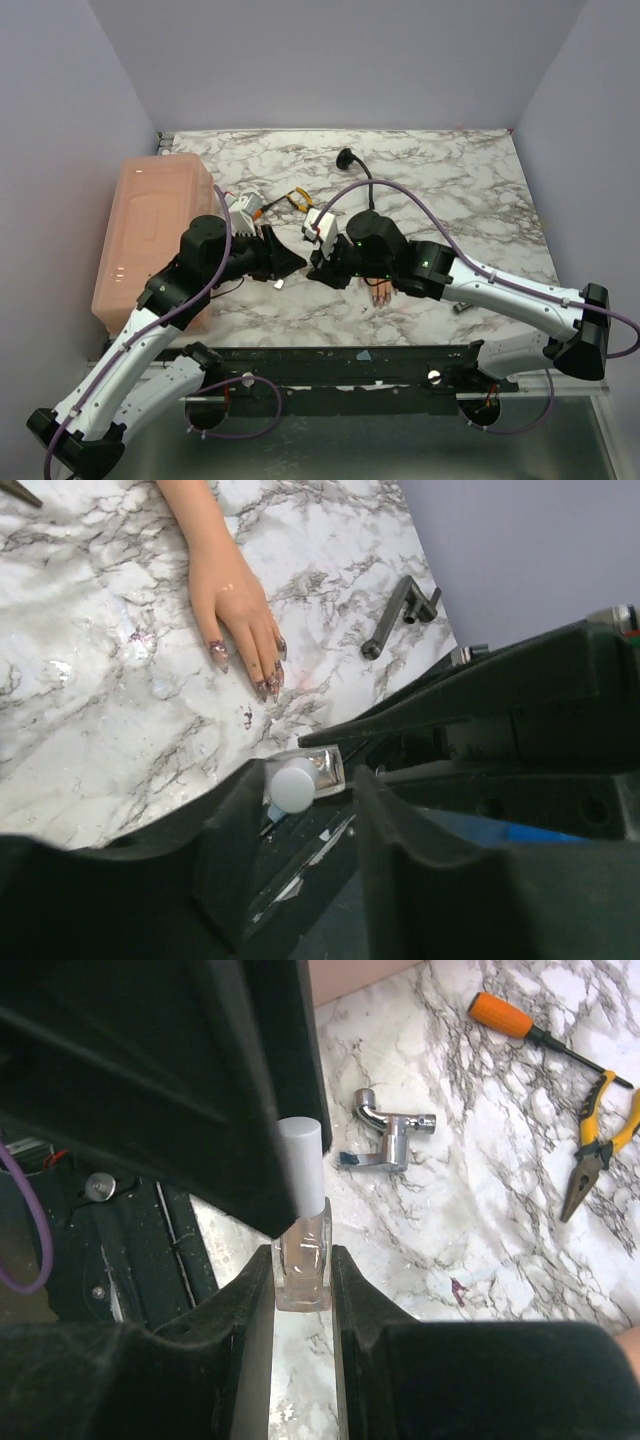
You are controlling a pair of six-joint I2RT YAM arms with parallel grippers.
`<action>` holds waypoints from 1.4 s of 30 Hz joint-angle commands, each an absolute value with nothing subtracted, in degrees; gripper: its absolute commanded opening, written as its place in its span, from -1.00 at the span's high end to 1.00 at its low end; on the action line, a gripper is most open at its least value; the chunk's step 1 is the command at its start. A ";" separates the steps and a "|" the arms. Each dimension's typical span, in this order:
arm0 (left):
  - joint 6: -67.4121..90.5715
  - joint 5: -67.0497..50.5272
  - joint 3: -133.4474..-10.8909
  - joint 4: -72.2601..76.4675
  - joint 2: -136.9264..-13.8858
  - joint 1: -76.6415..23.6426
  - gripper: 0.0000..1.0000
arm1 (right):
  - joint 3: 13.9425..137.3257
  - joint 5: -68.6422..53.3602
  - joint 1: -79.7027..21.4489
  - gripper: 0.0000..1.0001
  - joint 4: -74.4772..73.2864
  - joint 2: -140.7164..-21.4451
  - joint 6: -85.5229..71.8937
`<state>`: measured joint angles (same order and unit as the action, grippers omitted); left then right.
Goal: Paint the nails
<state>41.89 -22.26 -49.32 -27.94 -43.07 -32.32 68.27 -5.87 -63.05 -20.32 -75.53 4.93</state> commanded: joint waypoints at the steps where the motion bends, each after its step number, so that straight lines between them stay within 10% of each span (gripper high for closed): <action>1: 39.21 -22.10 -51.86 -26.73 -41.66 -32.40 -0.07 | 68.32 -4.22 -63.32 0.99 -20.58 -75.03 3.48; 25: 1.24 -52.72 -50.99 -25.63 -27.16 -32.43 -0.56 | 67.90 -32.87 -63.36 0.99 -27.97 -67.13 7.32; 42: 6.79 -55.89 -48.43 -18.57 -35.87 -32.69 -0.34 | 72.58 -33.19 -63.31 0.99 -31.32 -68.94 10.01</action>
